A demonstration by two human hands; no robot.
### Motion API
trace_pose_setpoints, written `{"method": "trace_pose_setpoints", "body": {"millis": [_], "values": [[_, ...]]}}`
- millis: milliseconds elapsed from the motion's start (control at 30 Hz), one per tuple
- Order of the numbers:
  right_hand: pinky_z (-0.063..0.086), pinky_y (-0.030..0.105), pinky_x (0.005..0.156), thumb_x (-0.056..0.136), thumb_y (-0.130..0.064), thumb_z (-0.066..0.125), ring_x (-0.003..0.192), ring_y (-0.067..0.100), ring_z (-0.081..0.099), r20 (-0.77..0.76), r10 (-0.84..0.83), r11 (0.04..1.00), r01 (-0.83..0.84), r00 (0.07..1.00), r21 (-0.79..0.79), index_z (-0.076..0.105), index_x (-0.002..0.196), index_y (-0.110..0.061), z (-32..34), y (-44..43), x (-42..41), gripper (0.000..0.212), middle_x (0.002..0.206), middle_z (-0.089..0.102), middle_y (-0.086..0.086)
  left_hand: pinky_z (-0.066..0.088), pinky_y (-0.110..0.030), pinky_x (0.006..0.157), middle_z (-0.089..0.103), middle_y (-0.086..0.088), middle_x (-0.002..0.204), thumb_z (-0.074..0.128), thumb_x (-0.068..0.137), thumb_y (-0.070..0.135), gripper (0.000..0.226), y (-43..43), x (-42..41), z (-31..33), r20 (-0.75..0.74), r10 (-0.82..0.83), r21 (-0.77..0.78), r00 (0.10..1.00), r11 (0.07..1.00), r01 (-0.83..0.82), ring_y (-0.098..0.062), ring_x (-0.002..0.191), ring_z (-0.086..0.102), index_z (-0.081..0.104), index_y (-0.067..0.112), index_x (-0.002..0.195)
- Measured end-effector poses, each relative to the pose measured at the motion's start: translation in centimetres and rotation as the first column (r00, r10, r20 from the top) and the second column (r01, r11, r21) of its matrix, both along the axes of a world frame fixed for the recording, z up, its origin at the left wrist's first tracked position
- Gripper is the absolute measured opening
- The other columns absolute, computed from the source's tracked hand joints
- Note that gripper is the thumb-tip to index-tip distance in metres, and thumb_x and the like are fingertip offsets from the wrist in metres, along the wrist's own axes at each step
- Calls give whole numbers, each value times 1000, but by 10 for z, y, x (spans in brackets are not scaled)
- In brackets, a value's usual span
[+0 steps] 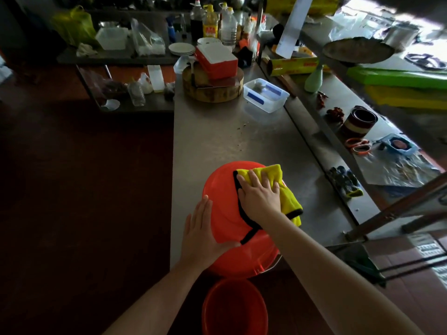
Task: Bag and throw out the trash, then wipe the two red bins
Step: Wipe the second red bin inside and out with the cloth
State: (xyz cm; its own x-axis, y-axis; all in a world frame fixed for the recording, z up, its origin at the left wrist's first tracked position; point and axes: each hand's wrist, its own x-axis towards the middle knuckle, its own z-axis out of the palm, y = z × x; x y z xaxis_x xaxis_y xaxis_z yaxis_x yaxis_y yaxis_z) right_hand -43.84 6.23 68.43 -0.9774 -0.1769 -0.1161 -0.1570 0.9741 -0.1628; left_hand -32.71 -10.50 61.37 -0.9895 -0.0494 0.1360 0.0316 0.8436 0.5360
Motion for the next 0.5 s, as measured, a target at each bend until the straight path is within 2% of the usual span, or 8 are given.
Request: {"method": "trace_pose_setpoints", "body": {"millis": [167, 300, 500], "values": [[2, 63, 121, 104, -52, 23, 155, 31, 2, 16, -19, 1000, 19, 1000, 2, 18, 157, -47, 4, -3, -26, 53, 169, 12, -5, 24, -56, 120, -9, 10, 168, 56, 57, 99, 140, 2, -1, 2, 16, 10, 25, 1000, 1000, -10, -11, 155, 2, -4, 26, 161], [8, 62, 120, 104, -54, 25, 151, 36, 15, 0, -22, 999, 22, 1000, 28, 21, 156, -46, 1, 8, -1, 53, 167, 18, -2, 26, -57, 119, -7, 8, 169, 54, 58, 99, 140, 3, 0, 0, 17, 13, 3, 1000, 1000, -13, -12, 155, 3, -2, 24, 161], [12, 59, 119, 102, -58, 22, 150, 34, 18, 24, -36, 998, 35, 999, 59, 18, 155, -48, 4, 30, 50, 54, 166, 20, -4, 27, -59, 118, -4, 6, 169, 57, 58, 98, 141, 3, -1, 0, -2, 12, 21, 1000, 1000, -12, -13, 155, 4, 2, 20, 161]]}}
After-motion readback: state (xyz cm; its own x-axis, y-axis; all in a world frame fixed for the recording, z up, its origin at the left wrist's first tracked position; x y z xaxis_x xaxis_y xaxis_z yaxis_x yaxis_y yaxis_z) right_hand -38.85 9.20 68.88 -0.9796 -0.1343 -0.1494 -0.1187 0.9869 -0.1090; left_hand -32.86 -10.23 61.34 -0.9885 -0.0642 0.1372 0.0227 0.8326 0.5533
